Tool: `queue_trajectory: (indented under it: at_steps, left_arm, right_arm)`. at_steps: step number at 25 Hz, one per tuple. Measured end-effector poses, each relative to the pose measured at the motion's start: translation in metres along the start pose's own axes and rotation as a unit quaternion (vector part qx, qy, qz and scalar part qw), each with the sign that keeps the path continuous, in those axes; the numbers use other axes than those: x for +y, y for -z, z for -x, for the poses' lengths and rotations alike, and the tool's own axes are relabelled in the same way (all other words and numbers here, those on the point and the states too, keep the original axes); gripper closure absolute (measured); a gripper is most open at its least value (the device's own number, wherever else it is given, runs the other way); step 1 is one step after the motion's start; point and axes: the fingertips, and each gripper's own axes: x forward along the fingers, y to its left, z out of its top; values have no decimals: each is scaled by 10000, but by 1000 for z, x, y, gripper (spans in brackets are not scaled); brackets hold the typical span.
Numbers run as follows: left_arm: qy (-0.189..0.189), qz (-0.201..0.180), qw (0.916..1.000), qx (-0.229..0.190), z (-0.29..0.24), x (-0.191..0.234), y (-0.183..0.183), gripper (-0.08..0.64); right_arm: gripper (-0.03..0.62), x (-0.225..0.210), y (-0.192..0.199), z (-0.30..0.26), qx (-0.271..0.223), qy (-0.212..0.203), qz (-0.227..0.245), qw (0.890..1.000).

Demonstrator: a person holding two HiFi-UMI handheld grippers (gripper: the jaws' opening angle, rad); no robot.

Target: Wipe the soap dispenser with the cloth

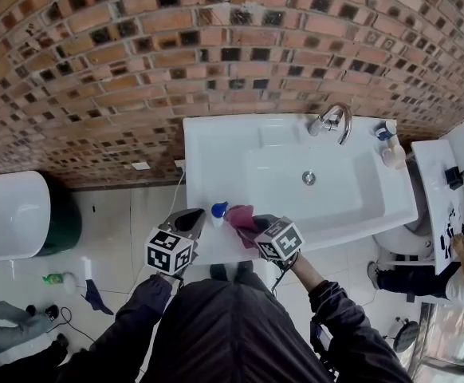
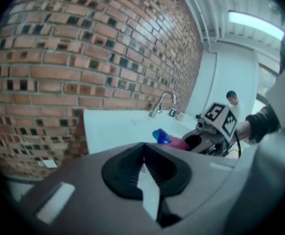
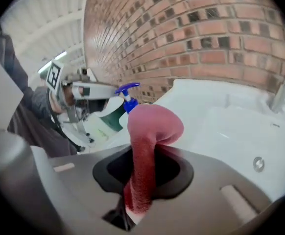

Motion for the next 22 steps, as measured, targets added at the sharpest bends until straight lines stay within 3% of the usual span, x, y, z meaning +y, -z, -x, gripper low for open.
queue_trajectory:
  at_steps: [3, 7, 10, 13, 18, 22]
  left_arm:
    - [193, 309, 9989, 299, -17, 0, 22, 560]
    - [344, 344, 9979, 421, -30, -3, 27, 560]
    - [350, 338, 9979, 427, -30, -3, 27, 560]
    - [353, 368, 9977, 442, -29, -3, 29, 560]
    - [327, 354, 9978, 452, -29, -3, 29, 560]
    - [70, 648, 9962, 570, -15, 1, 39, 560]
  right_arm:
    - [511, -4, -11, -7, -252, -199, -629, 9975]
    - [511, -8, -5, -31, 82, -379, -1178, 9923]
    - [511, -9, 4, -53, 319, -699, -2026, 9762]
    - [509, -16, 16, -70, 508, -768, -2633, 9603]
    - [511, -21, 24, -73, 576, -759, -2691, 9584]
    - [511, -55, -7, -45, 149, -377, -2020, 9785]
